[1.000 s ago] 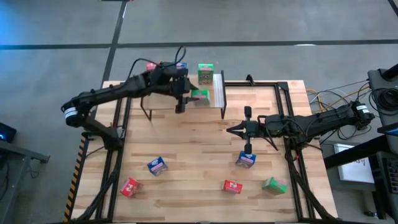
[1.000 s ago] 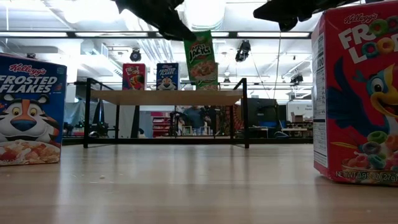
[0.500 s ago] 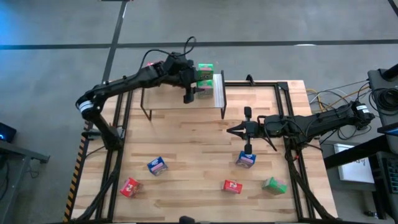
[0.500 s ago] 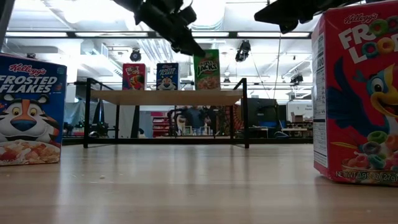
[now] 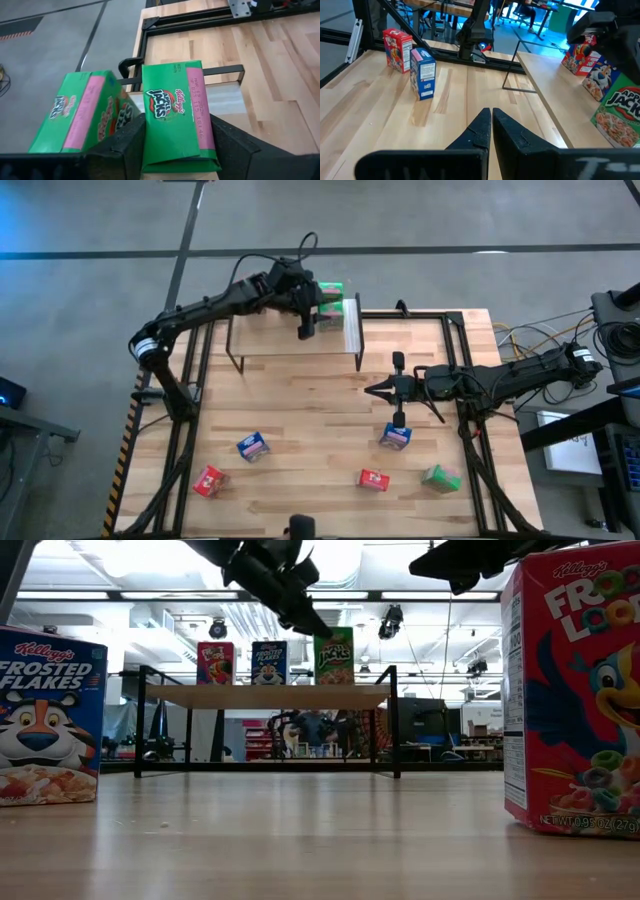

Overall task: Stack cereal on shelf
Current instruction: Put the left green cereal box on the shelf aligned with the green cereal box

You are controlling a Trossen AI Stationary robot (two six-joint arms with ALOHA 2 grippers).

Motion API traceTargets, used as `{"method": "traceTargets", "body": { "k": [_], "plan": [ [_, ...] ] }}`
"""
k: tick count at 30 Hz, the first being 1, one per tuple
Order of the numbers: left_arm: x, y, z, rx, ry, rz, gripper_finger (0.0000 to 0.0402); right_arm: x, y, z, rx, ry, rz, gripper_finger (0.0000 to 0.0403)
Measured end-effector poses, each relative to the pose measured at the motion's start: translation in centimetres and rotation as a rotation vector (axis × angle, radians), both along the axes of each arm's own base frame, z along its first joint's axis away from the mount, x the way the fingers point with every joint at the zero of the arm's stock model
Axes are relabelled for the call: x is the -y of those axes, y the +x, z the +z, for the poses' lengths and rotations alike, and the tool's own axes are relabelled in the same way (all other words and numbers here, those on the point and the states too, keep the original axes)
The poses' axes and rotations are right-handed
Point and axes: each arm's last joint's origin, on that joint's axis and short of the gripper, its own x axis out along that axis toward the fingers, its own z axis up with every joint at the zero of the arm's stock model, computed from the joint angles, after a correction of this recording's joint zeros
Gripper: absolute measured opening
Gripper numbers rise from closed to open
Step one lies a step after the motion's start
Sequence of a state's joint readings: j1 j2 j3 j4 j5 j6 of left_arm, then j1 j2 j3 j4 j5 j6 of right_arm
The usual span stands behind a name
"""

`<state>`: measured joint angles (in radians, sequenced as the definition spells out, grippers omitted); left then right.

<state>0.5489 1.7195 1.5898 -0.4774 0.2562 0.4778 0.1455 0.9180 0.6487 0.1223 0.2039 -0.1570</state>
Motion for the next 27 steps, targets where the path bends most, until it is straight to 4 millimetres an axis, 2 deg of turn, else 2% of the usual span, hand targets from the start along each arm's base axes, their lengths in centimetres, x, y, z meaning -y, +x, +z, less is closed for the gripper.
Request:
{"method": "traceTargets", "body": {
  "k": [16, 27],
  "plan": [
    [-0.3, 0.1, -0.4, -0.006, 0.002, 0.005, 0.023, 0.0, 0.0, 0.0, 0.001, 0.003, -0.006, 0.0009],
    [0.9, -1.8, 2.7, -0.003, 0.032, -0.013, 0.024, 0.1, 0.0, 0.2, 0.019, 0.007, -0.013, 0.0009]
  ]
}}
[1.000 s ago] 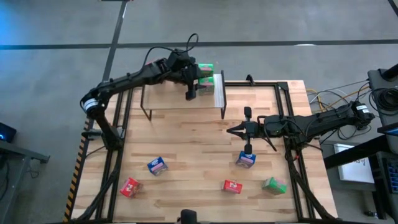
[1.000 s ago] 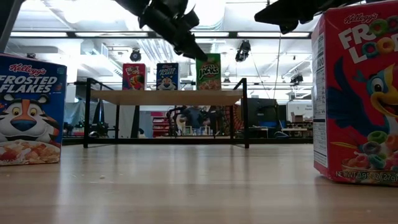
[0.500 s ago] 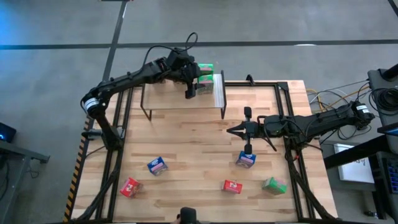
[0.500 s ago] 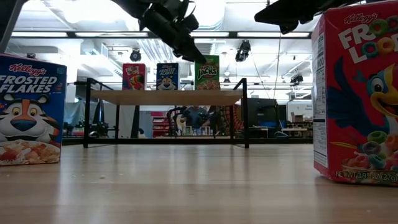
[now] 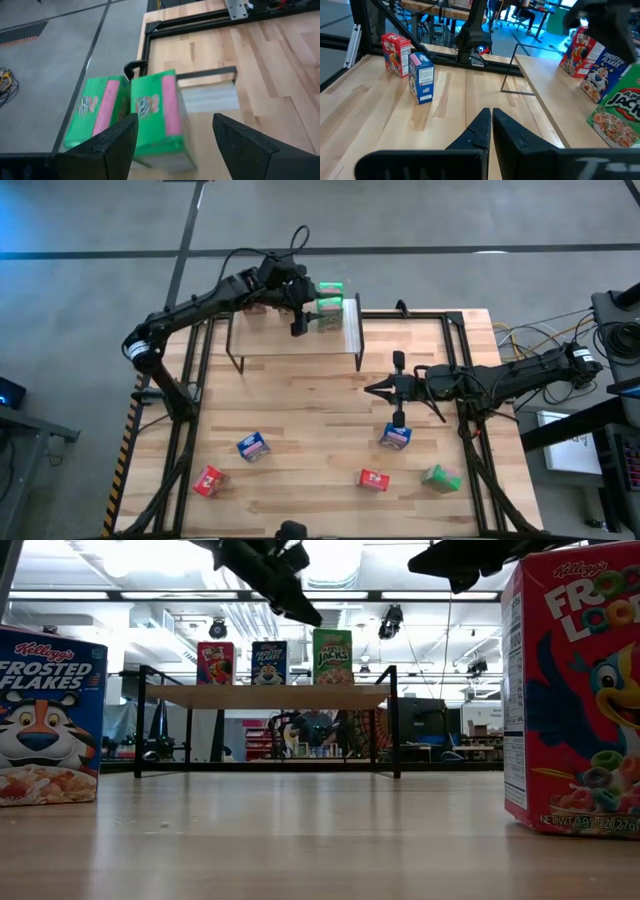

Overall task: Stack cereal on shelf
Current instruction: Put the left green cereal box on the shelf aligned with the green cereal box

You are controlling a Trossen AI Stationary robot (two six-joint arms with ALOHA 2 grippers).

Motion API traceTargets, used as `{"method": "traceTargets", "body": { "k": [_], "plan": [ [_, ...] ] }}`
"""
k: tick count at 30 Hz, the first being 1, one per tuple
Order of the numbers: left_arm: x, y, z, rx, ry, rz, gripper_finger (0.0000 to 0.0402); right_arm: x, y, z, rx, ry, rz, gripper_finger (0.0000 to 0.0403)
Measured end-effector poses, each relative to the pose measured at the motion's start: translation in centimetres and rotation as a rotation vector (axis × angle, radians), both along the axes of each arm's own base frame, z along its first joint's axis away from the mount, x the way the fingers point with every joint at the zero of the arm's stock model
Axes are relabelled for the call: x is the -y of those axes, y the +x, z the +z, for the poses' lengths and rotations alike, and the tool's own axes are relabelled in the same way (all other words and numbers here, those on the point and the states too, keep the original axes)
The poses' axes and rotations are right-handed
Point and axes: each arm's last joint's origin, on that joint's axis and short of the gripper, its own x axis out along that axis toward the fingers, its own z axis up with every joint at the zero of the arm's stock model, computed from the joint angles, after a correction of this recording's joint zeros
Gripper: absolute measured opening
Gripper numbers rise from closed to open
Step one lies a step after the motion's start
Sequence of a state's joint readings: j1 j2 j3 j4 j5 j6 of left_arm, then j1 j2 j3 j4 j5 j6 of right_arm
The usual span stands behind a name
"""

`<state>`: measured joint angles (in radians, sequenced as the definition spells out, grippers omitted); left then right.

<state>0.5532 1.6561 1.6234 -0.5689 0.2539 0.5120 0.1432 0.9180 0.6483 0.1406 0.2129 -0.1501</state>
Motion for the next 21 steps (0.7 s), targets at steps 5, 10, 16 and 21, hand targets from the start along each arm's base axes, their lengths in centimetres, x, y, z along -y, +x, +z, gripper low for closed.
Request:
{"method": "traceTargets", "body": {
  "k": [5, 10, 16, 21],
  "plan": [
    [1.3, -1.5, 0.7, -0.018, -0.011, -0.009, 0.0232, 0.6, 0.0, 0.0, 0.004, -0.021, -0.117, 0.0009],
    [2.5, -2.4, 0.6, -0.016, -0.009, -0.026, 0.0206, 1.5, 0.1, 0.0, 0.0, -0.022, -0.155, 0.0009],
    [2.8, -2.2, -2.4, -0.049, -0.009, -0.013, 0.0138, 2.3, 0.1, -0.1, -0.01, -0.042, -0.186, 0.0009],
    [2.2, -1.9, -4.0, -0.05, 0.079, 0.102, 0.0071, 2.5, 0.1, -0.1, -0.017, -0.055, -0.187, 0.0009]
  ]
}}
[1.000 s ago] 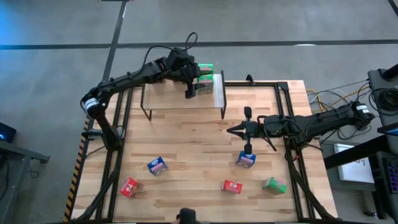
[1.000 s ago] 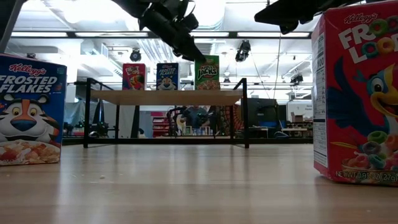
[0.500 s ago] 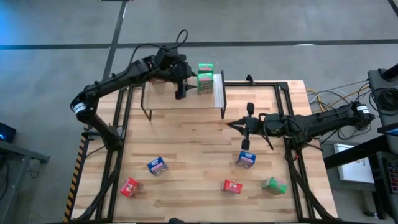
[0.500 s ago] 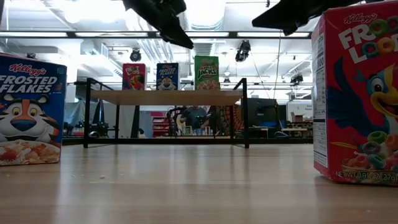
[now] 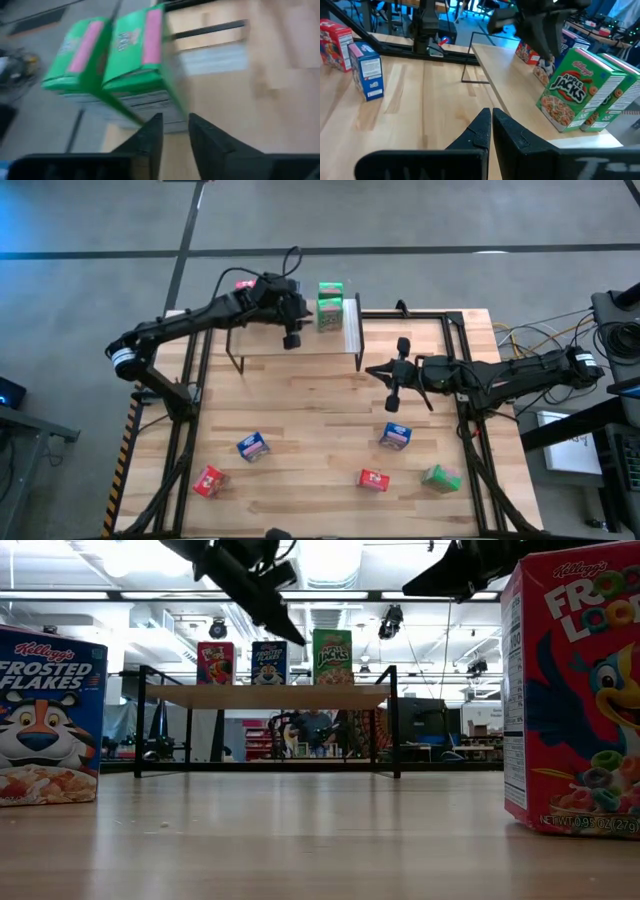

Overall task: Stack cereal on shelf
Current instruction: Put the left green cereal box on the shelf aligned with the green cereal box

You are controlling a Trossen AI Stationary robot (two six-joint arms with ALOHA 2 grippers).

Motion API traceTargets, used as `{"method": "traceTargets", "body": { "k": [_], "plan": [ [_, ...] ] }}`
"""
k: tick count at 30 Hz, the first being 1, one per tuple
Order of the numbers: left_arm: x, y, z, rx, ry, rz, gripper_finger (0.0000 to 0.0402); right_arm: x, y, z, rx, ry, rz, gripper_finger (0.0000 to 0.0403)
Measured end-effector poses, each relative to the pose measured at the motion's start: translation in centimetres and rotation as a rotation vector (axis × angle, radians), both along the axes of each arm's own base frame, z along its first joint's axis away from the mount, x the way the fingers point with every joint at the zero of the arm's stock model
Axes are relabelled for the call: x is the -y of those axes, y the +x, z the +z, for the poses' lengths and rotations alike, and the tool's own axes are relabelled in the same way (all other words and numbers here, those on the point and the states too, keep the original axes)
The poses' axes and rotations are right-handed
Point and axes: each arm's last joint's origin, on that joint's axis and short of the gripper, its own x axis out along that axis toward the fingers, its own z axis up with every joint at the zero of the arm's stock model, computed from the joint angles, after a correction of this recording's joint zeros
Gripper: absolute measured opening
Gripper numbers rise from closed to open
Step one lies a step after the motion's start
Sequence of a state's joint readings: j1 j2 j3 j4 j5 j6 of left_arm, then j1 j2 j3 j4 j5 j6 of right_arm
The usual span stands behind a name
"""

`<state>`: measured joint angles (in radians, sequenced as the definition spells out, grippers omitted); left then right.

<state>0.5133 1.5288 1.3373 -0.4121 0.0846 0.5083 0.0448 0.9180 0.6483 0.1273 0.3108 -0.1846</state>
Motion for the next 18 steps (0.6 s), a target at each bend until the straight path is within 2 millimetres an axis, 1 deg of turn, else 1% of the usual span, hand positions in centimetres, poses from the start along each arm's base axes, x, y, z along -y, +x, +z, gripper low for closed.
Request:
{"method": "traceTargets", "body": {
  "k": [3, 7, 9, 18],
  "plan": [
    [-0.2, 0.2, -0.2, 0.033, 0.044, 0.024, 0.0038, 0.0, 0.0, 0.0, -0.004, -0.003, 0.001, 0.0009],
    [-0.4, 0.5, -0.6, 0.057, 0.059, 0.024, 0.0008, 0.0, 0.0, -0.1, -0.013, -0.003, 0.001, 0.0009],
    [-0.5, 0.6, -0.8, 0.056, 0.058, 0.024, 0.0002, 0.0, 0.0, -0.1, -0.016, -0.003, 0.0, 0.0009],
    [-0.7, 1.1, -1.3, 0.052, 0.056, 0.024, 0.0002, 0.0, 0.0, -0.2, -0.019, 0.0, 0.0, 0.0009]
  ]
}}
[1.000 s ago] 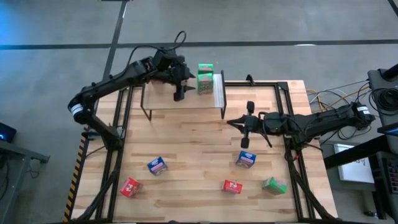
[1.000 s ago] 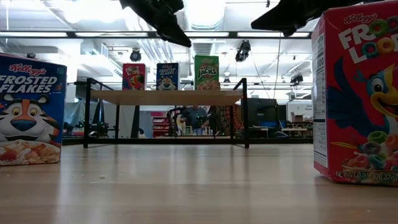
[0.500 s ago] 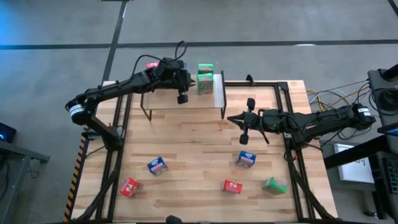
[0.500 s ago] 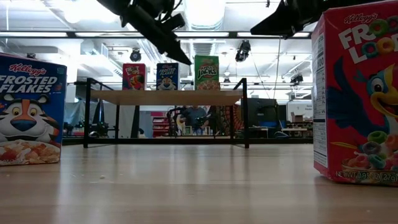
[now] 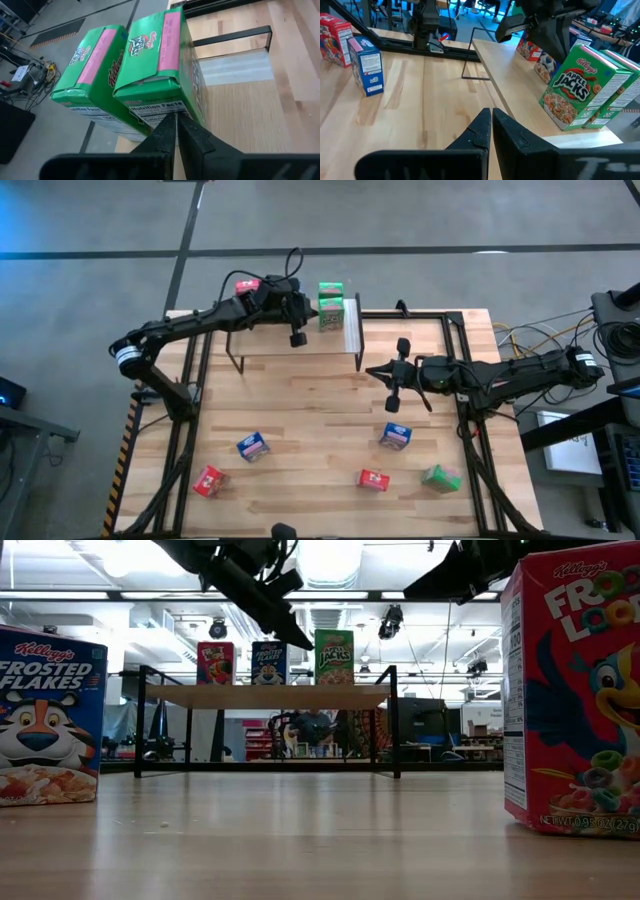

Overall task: Stack cereal on shelf
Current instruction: Put the left green cereal box on the shelf aligned with the green cereal box, then put the left blue cereal box on the shelf aligned with the blue cereal box

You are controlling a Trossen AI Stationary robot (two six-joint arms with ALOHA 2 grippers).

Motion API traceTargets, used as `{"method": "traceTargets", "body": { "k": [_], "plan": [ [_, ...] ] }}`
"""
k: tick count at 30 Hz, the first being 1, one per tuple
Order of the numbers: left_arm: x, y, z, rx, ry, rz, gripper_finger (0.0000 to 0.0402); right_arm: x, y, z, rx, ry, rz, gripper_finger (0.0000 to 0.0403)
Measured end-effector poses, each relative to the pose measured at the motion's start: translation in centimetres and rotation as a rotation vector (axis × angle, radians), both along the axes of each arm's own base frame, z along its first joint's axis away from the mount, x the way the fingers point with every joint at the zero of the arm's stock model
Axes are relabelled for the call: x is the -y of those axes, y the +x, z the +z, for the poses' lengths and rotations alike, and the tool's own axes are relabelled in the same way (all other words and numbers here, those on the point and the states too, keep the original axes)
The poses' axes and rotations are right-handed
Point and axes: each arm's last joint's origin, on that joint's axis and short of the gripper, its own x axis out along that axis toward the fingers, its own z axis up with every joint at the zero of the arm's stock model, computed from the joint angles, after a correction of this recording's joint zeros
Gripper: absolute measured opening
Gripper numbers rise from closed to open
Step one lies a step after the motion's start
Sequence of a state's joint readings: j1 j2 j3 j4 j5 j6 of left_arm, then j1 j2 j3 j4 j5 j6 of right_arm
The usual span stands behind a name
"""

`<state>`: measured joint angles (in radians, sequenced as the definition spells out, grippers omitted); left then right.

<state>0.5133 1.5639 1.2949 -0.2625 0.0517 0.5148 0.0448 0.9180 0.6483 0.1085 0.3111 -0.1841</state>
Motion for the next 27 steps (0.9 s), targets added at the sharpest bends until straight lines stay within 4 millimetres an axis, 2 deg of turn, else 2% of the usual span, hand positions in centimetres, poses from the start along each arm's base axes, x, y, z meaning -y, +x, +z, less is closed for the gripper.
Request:
{"method": "traceTargets", "body": {
  "k": [13, 19, 24, 27],
  "plan": [
    [-0.1, 0.1, 0.5, 0.032, 0.005, 0.007, 0.0002, 0.0, 0.0, 0.0, 0.0, 0.002, 0.0, 0.0009],
    [-0.2, -0.1, 0.6, 0.01, 0.021, 0.077, 0.0002, 0.0, 0.0, 0.0, 0.003, 0.012, -0.003, 0.0009],
    [0.6, -0.7, 1.8, 0.061, -0.009, 0.073, 0.0002, 0.0, 0.0, 0.0, 0.011, 0.055, -0.018, 0.0009],
    [1.5, -0.5, 1.9, 0.071, -0.065, 0.038, 0.0002, 0.0, 0.0, -0.1, 0.012, 0.066, -0.021, 0.0009]
  ]
}}
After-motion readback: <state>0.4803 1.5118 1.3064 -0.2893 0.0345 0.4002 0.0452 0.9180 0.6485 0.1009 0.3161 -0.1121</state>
